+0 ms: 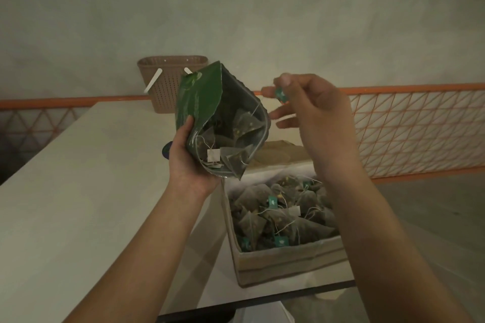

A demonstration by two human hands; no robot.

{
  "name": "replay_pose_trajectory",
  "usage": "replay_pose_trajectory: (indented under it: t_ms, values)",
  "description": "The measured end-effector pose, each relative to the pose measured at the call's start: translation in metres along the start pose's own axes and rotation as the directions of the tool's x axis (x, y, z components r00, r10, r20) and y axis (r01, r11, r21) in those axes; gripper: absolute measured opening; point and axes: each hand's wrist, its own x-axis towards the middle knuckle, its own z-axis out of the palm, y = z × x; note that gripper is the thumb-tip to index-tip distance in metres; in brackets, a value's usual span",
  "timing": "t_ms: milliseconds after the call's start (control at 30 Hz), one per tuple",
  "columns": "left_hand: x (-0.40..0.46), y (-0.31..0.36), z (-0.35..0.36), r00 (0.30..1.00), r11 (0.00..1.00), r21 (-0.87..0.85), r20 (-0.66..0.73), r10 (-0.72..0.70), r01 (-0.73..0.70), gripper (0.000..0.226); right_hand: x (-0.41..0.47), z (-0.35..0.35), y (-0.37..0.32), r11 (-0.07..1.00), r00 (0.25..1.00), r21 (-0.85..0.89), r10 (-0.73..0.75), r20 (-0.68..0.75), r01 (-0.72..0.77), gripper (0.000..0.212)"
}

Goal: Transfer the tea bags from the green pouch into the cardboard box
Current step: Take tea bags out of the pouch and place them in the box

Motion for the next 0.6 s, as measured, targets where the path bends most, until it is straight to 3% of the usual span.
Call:
replay_pose_trajectory:
  t_ms: [167,267,367,533,600]
  values:
    - [-0.003,0.002,0.002,1.0,1.0,0.02,0.012,0.023,-0.024,0.056,-0.01,-0.017,-0.006,0.982,0.985,0.087,-0.159,-0.071,0.165,0.019]
    - [-0.006,0.005,0.002,0.999,0.999,0.029,0.047,0.028,-0.029,0.058,-0.018,-0.031,0.006,0.999,0.998,-0.039,0.019,0.06,-0.016,0.016]
    - [-0.009,0.008,0.002,0.998,0.997,0.056,0.043,0.052,-0.055,0.057,-0.027,-0.035,0.029,0.964,0.95,-0.182,0.231,0.211,-0.194,0.019]
    - [-0.016,0.007,0.005,0.997,0.995,0.055,0.028,0.077,-0.078,0.049,-0.035,-0.021,0.045,0.968,0.929,-0.035,0.25,0.273,-0.25,0.021]
    - [-0.017,0.008,0.006,0.996,0.994,0.062,0.019,0.086,-0.087,0.047,-0.04,-0.016,0.053,0.958,0.912,-0.157,0.279,0.3,-0.241,0.018]
